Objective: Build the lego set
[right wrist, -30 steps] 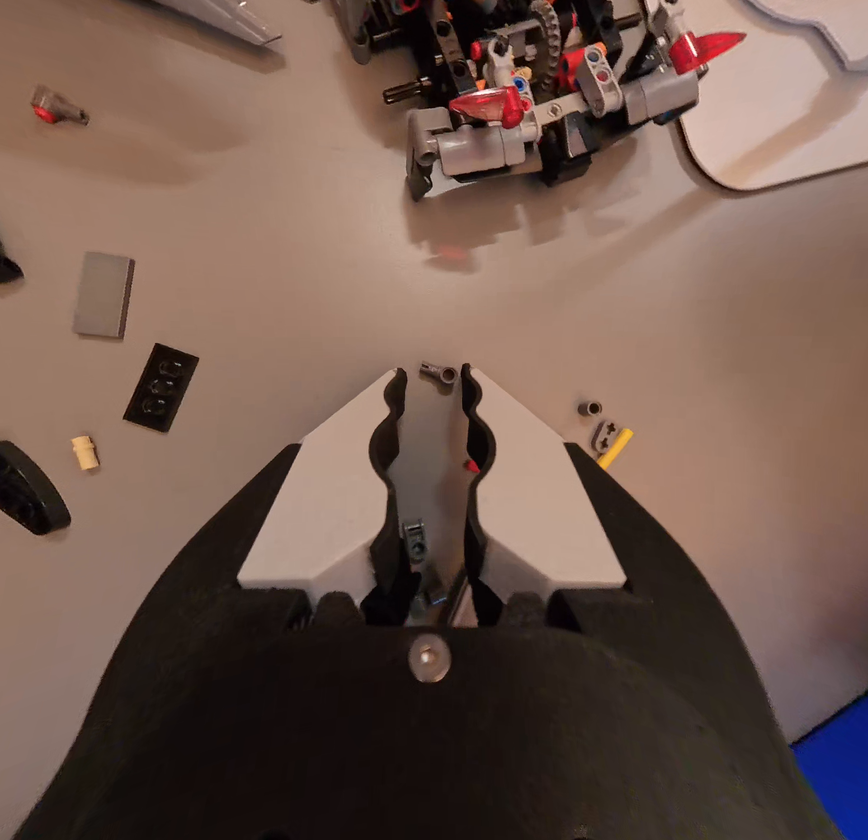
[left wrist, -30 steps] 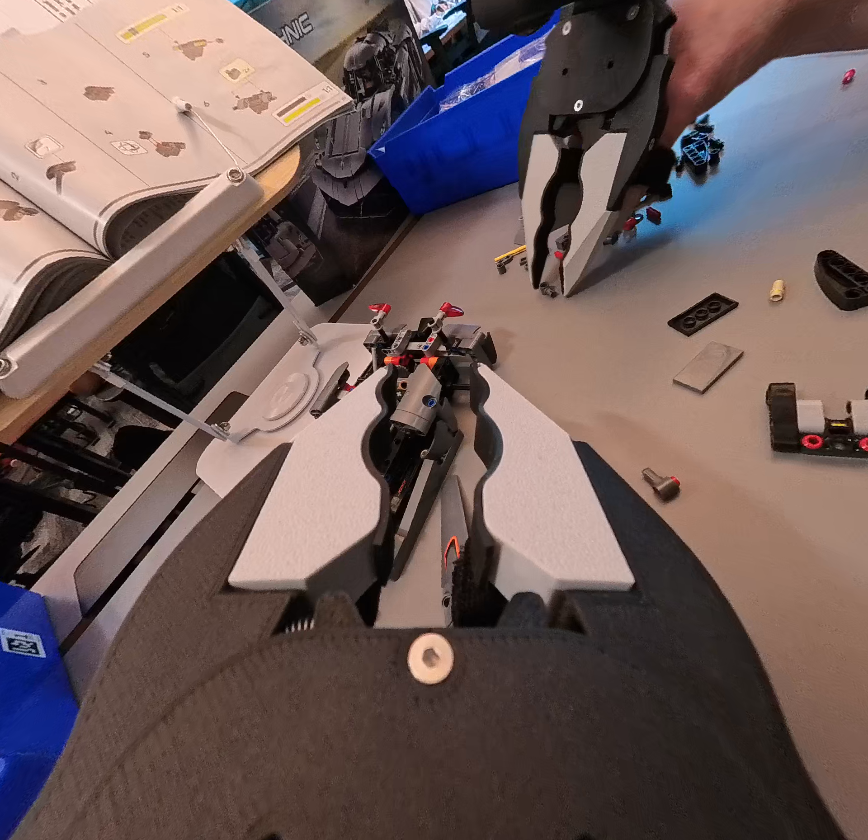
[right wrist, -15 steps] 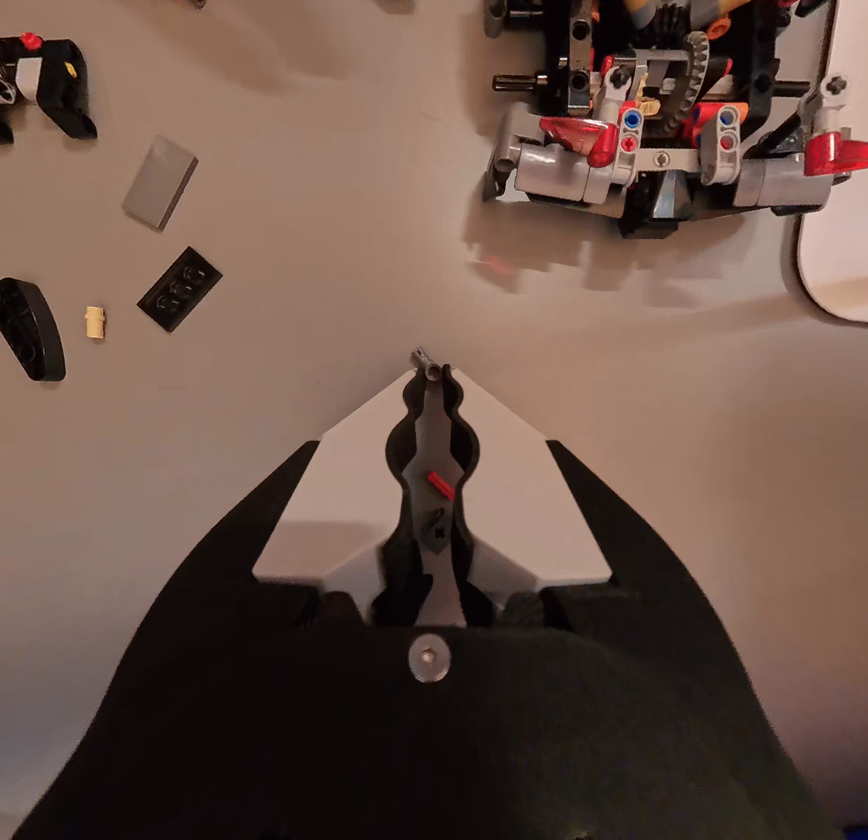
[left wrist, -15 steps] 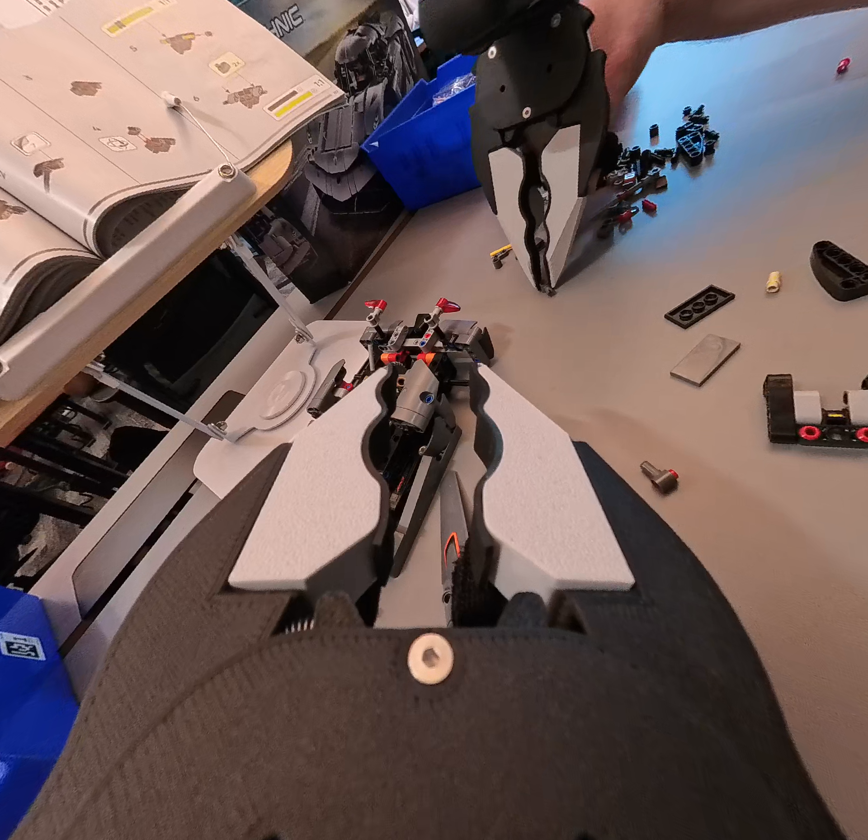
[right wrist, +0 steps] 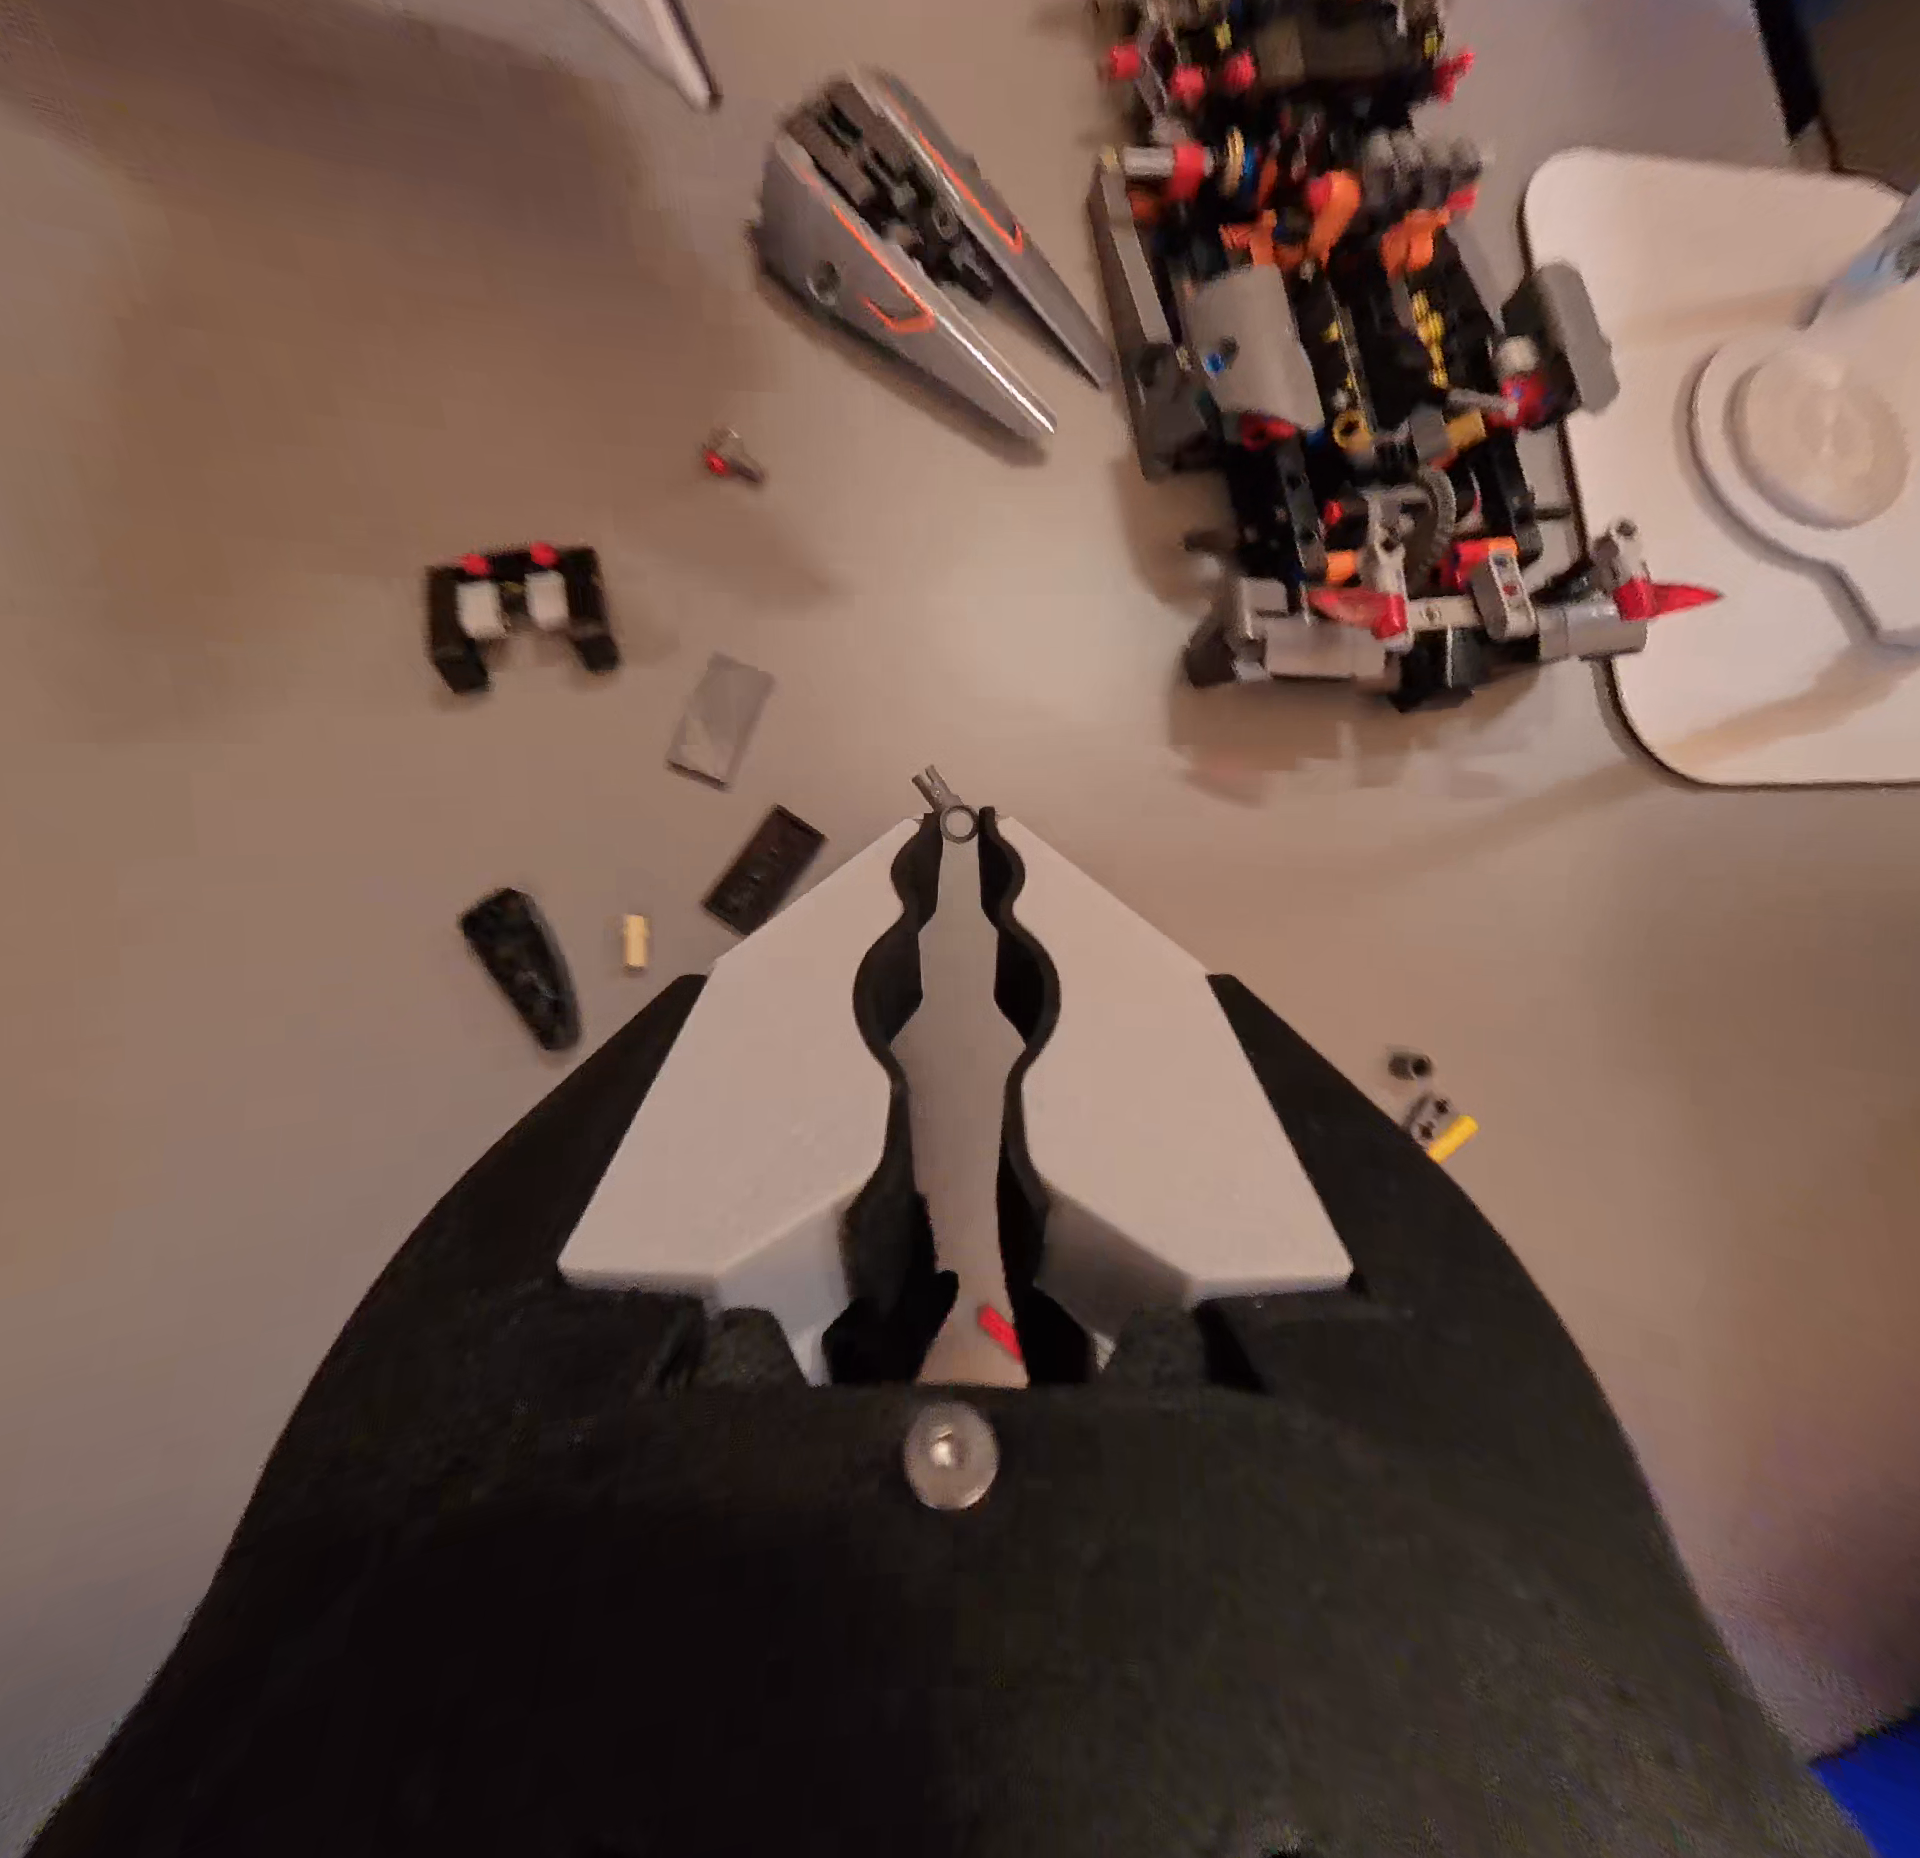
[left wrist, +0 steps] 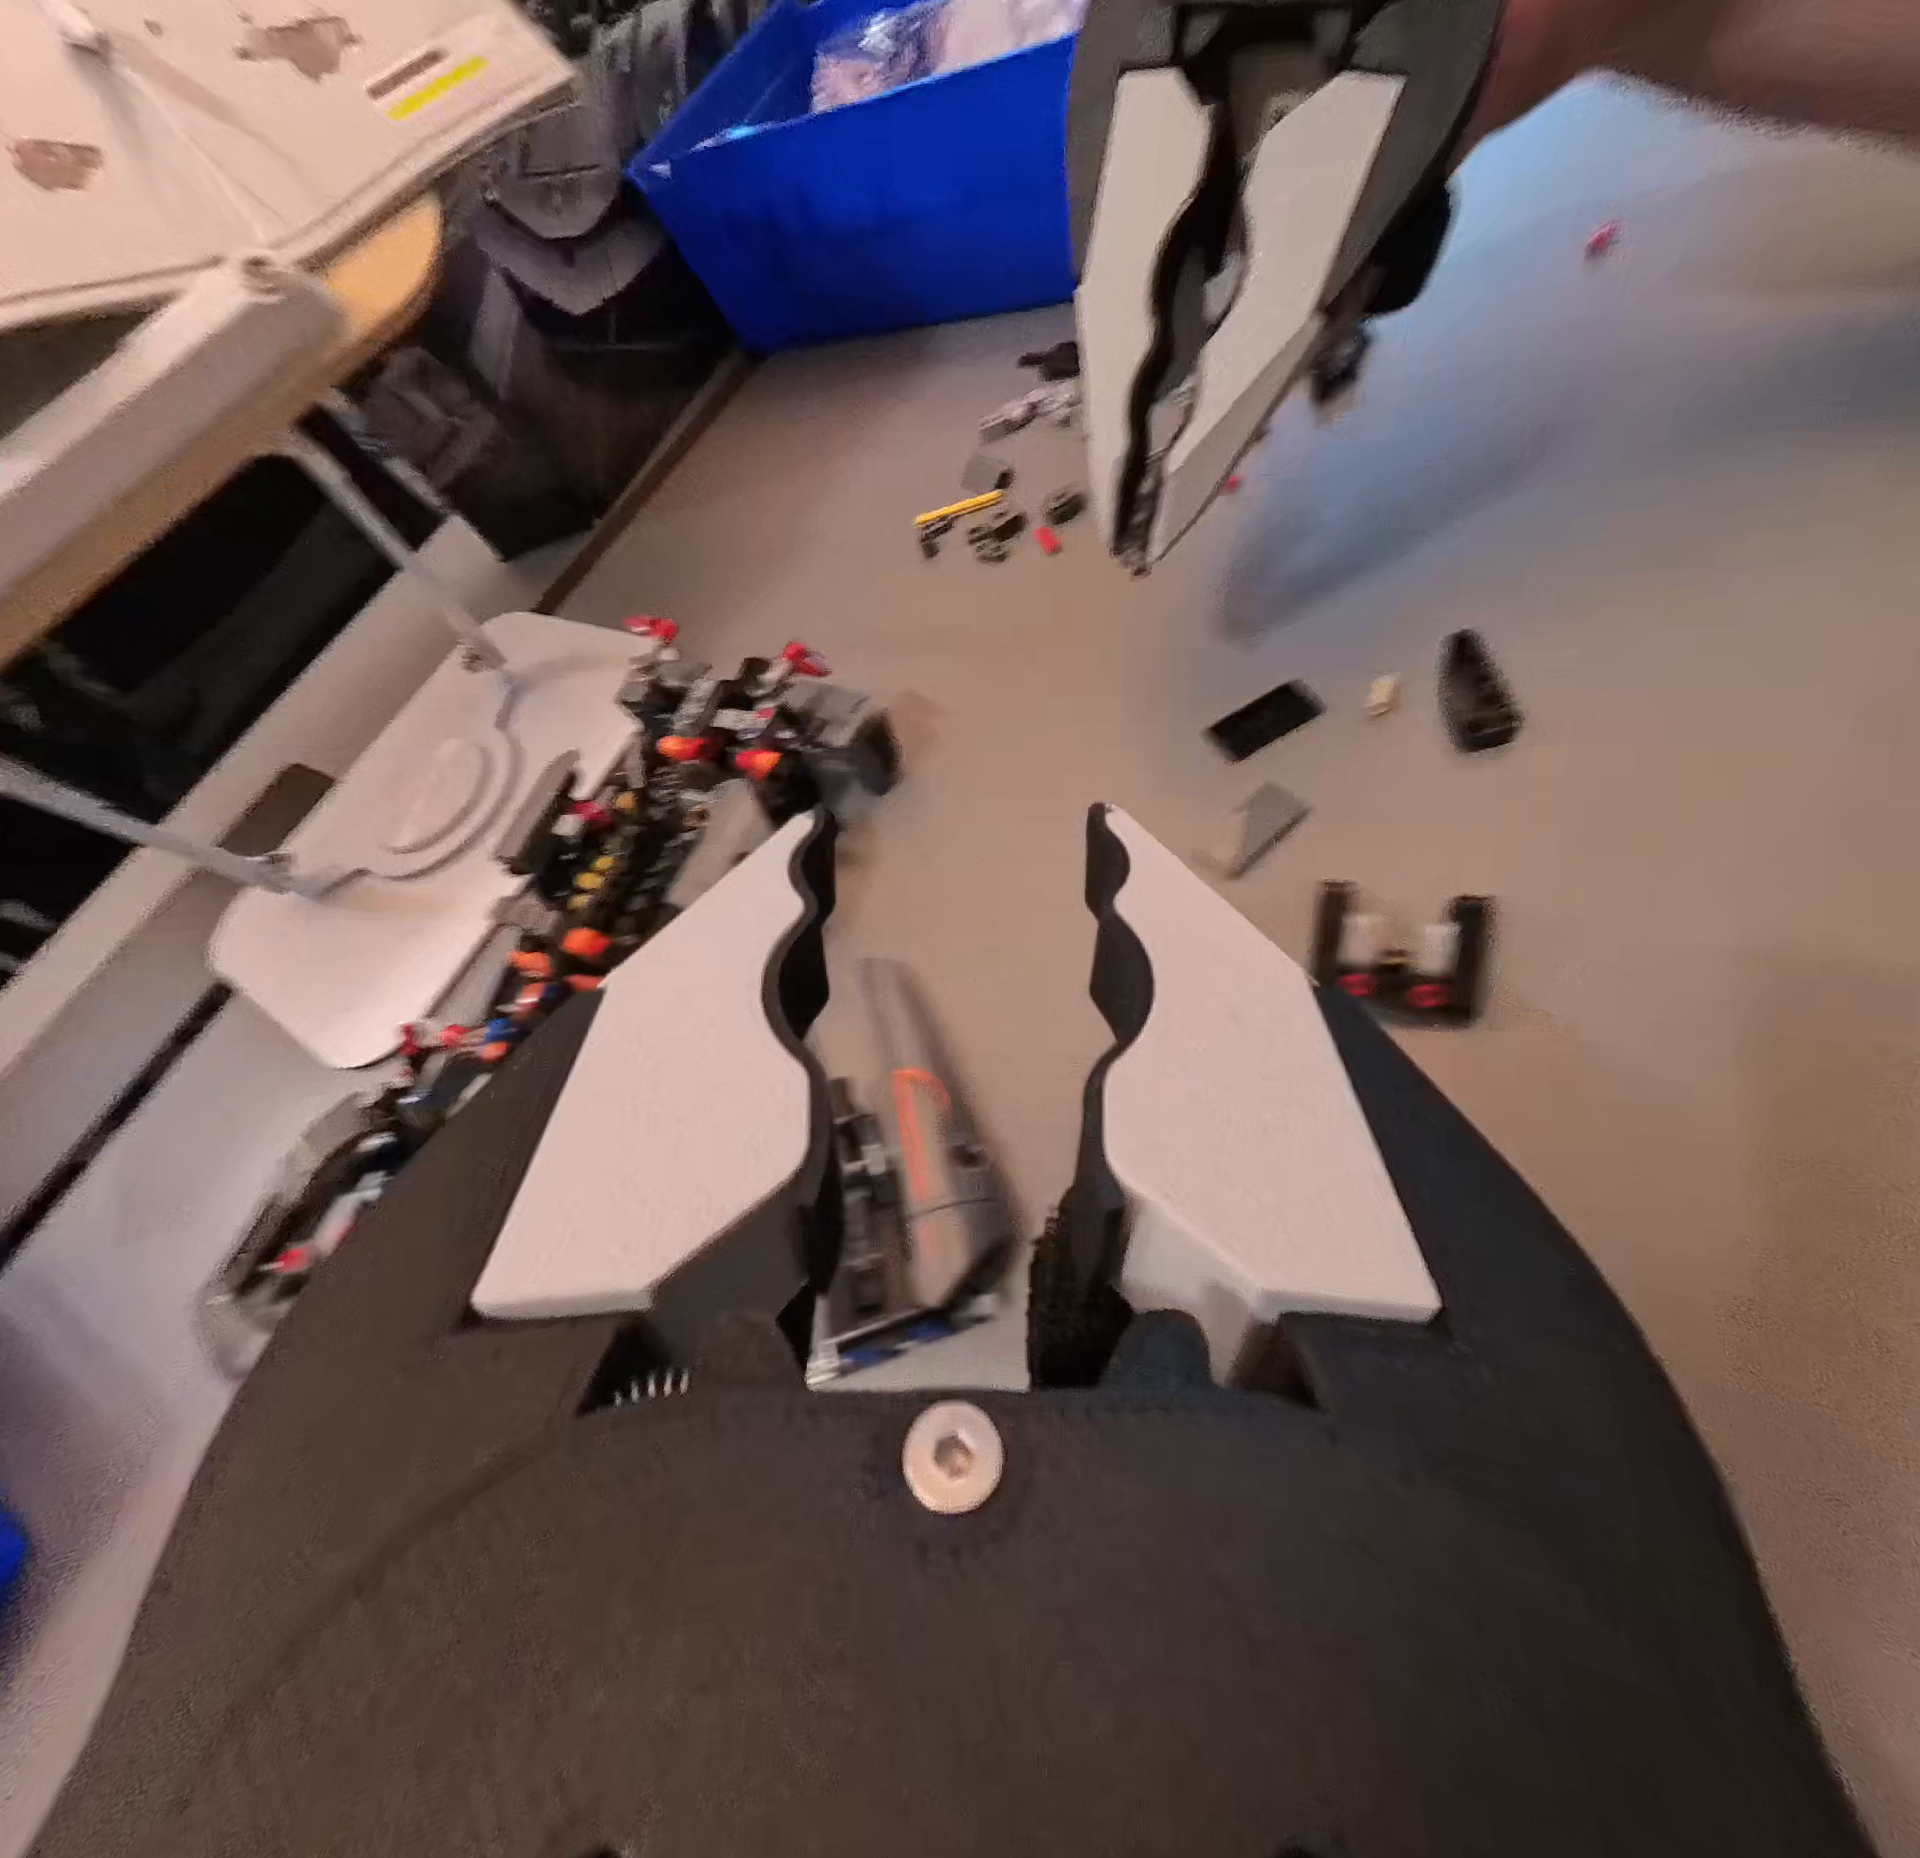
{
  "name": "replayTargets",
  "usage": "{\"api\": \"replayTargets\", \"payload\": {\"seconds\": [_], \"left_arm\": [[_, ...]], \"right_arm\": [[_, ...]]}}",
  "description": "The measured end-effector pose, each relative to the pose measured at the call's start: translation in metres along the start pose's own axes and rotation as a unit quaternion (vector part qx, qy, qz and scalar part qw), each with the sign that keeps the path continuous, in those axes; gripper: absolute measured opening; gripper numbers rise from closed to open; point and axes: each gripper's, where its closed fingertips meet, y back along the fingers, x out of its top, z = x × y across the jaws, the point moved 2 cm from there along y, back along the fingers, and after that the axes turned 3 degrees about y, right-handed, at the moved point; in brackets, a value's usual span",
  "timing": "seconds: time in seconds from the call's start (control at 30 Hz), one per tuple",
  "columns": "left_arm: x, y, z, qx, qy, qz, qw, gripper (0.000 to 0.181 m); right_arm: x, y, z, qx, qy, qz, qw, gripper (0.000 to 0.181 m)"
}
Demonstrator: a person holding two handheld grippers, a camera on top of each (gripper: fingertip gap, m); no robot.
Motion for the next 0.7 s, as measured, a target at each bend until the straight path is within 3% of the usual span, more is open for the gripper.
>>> {"api": "replayTargets", "payload": {"seconds": [0.23, 0.37, 0.47, 0.7], "left_arm": [[-0.023, -0.004, 0.064, -0.063, 0.033, -0.079, 0.994, 0.043], [-0.039, -0.012, 0.087, -0.072, 0.002, -0.13, 0.989, 0.041], [-0.048, -0.013, 0.084, -0.037, -0.014, -0.156, 0.987, 0.04], [-0.051, -0.002, 0.087, 0.002, 0.075, -0.151, 0.986, 0.045]], "right_arm": [[0.012, -0.004, -0.017, -0.021, -0.006, 0.081, 0.996, 0.005], [0.009, -0.009, -0.02, -0.02, -0.005, 0.1, 0.995, 0.005], [0.005, -0.01, -0.022, -0.014, -0.002, 0.108, 0.994, 0.005], [-0.003, -0.007, -0.022, -0.021, 0.006, 0.1, 0.995, 0.005]]}}
